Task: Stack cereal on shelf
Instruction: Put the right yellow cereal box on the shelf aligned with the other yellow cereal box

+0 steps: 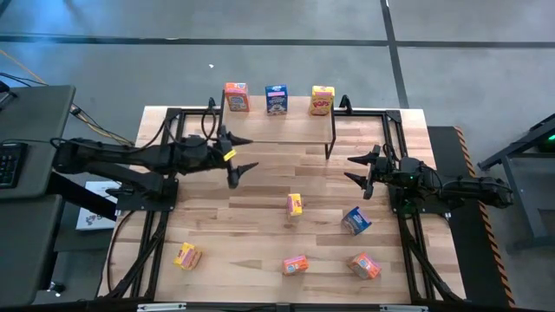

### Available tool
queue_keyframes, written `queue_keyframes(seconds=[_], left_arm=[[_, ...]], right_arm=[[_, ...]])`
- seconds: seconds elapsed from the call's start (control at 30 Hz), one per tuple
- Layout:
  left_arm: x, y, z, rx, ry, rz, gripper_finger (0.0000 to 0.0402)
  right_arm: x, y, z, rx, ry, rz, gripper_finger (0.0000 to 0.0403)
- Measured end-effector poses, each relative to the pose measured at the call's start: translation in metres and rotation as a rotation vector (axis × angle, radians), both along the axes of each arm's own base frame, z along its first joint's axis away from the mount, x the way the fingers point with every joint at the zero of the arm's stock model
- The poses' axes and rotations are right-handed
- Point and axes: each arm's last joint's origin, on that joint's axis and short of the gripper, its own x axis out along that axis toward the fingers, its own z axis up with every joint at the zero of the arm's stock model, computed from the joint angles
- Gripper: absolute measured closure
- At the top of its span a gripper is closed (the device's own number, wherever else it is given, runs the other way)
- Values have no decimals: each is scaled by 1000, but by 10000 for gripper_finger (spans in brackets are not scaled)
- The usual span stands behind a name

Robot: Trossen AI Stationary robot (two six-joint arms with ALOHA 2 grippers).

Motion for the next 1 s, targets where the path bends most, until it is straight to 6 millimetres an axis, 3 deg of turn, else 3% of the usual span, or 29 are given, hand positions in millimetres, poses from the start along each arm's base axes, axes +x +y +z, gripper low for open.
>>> queue_keyframes(seconds=[0.47, 0.8, 1.0], left_arm=[[1, 3, -3, 72, 33, 90, 71], [2, 4, 0, 69, -2, 117, 71], [2, 5, 5, 55, -61, 159, 71]], right_arm=[[0, 0, 0, 81, -22, 9, 147], [0, 2, -1, 94, -6, 74, 84], [0, 2, -1, 101, -8, 75, 69]])
